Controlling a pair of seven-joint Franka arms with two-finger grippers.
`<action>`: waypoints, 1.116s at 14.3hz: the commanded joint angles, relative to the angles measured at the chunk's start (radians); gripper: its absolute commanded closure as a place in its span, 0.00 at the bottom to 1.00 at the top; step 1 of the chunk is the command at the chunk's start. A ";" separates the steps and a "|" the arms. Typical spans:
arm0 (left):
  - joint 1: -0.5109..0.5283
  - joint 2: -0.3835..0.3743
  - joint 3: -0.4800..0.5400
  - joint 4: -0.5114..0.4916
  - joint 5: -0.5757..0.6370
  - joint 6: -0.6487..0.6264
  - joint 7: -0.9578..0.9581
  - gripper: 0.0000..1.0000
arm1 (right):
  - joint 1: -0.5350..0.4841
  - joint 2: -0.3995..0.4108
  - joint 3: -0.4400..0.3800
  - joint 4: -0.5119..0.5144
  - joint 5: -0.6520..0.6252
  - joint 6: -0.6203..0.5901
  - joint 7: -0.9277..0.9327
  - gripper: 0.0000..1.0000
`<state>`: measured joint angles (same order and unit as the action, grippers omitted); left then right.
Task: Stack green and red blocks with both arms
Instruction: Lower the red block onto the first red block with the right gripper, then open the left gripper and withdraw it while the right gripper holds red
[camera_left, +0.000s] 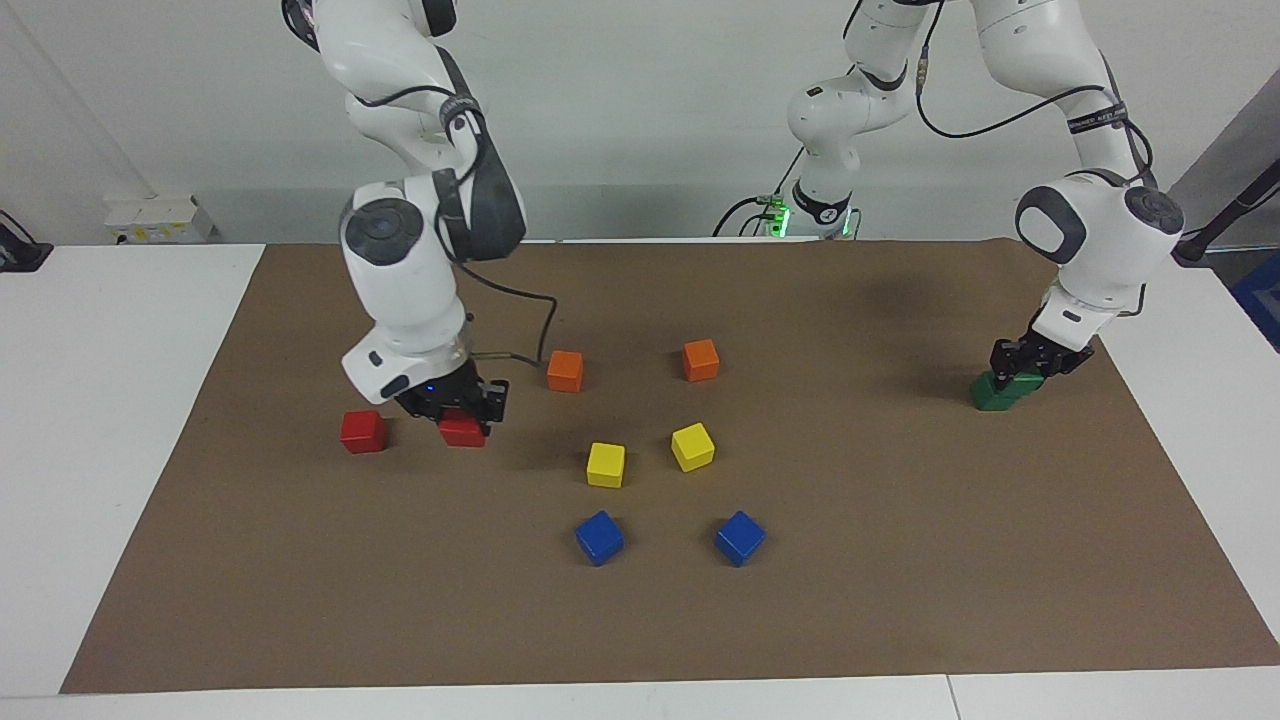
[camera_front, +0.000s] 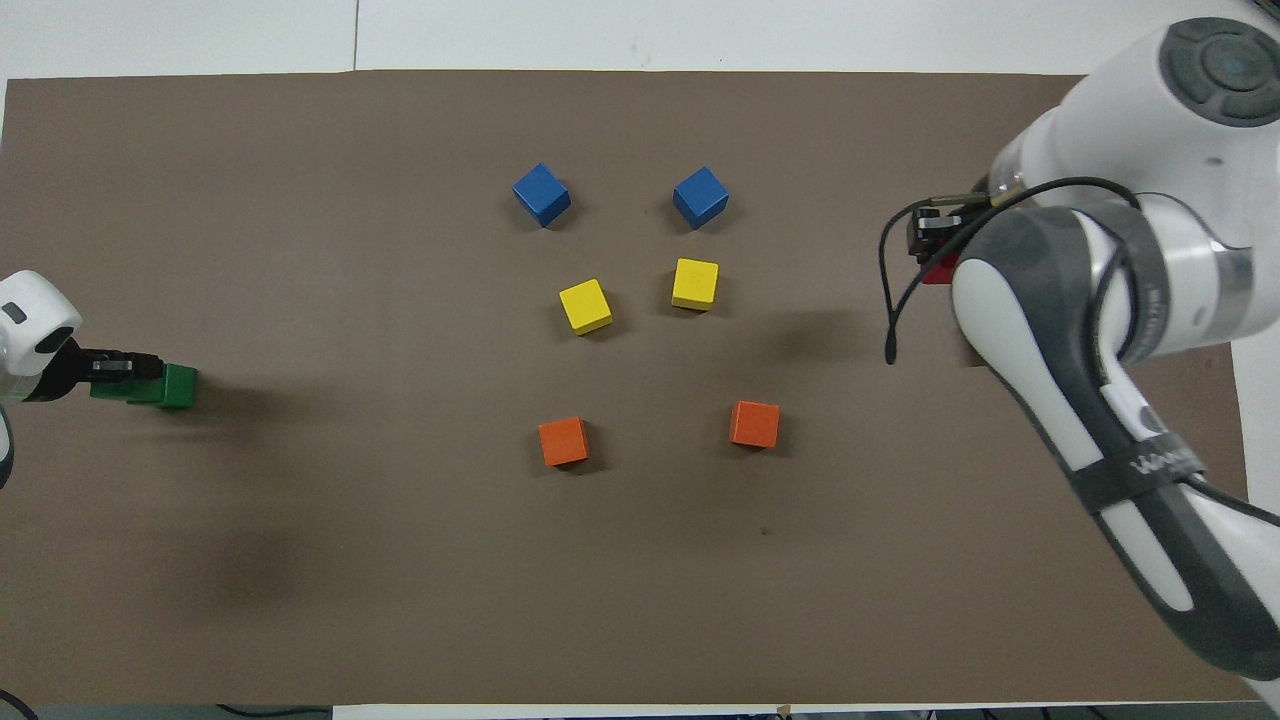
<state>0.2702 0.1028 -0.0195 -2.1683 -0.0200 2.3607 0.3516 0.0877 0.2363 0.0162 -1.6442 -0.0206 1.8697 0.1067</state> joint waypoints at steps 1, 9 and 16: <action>-0.002 -0.021 -0.002 -0.034 0.003 0.025 -0.013 1.00 | -0.080 -0.083 0.013 -0.141 0.001 0.028 -0.116 1.00; -0.005 -0.017 -0.007 -0.009 0.005 0.000 0.006 0.00 | -0.201 -0.146 0.014 -0.411 0.001 0.358 -0.268 1.00; -0.045 -0.028 -0.007 0.209 0.005 -0.224 -0.014 0.00 | -0.200 -0.123 0.014 -0.424 0.001 0.397 -0.254 1.00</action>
<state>0.2489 0.0913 -0.0342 -2.0142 -0.0200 2.2113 0.3535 -0.0985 0.1279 0.0178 -2.0357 -0.0208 2.2255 -0.1408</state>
